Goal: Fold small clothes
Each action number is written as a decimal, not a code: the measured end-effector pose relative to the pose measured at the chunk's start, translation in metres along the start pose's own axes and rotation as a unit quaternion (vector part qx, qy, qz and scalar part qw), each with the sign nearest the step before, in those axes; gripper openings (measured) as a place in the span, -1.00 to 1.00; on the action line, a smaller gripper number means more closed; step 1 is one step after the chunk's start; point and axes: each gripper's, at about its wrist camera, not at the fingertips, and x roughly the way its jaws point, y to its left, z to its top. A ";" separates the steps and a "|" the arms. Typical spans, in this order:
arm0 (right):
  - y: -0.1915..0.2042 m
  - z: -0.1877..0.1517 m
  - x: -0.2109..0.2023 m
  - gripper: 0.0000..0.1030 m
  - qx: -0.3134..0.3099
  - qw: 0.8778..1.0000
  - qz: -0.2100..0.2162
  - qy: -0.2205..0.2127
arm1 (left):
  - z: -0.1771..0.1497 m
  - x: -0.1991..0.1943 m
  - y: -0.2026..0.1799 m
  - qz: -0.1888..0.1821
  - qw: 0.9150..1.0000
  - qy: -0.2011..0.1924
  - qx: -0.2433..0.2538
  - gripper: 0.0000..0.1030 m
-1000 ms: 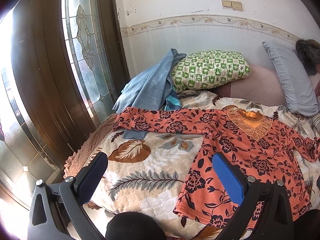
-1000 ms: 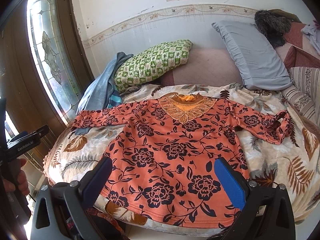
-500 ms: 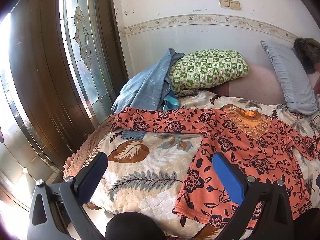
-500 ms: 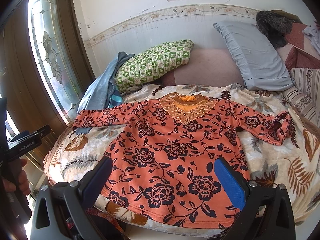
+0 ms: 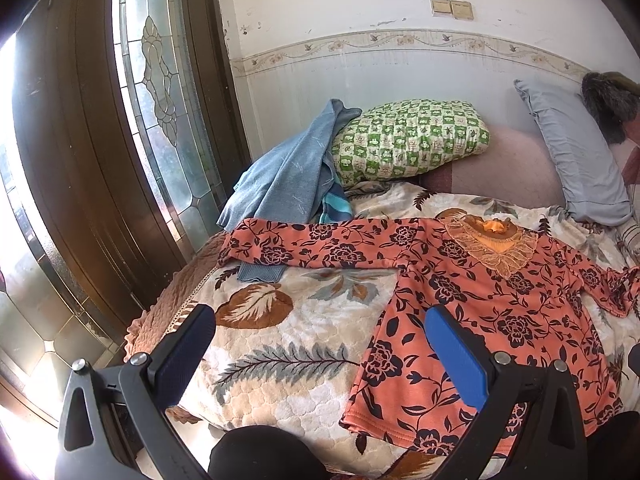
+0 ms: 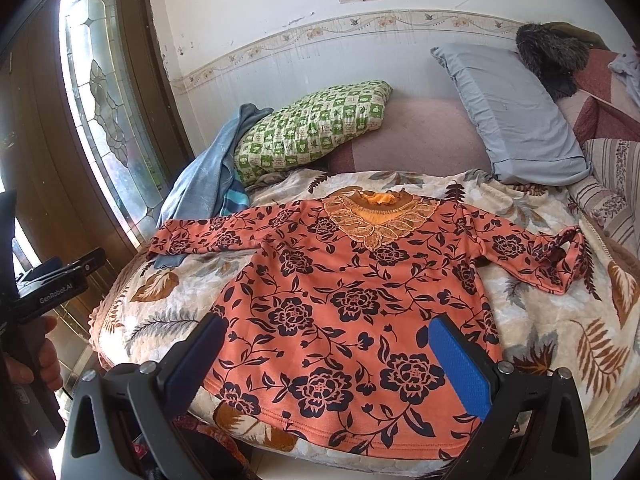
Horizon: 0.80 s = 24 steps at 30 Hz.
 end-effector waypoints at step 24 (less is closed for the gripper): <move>-0.007 -0.004 0.003 1.00 0.014 1.000 0.002 0.007 | -0.004 0.004 -0.009 -0.002 1.000 0.010 0.012 1.00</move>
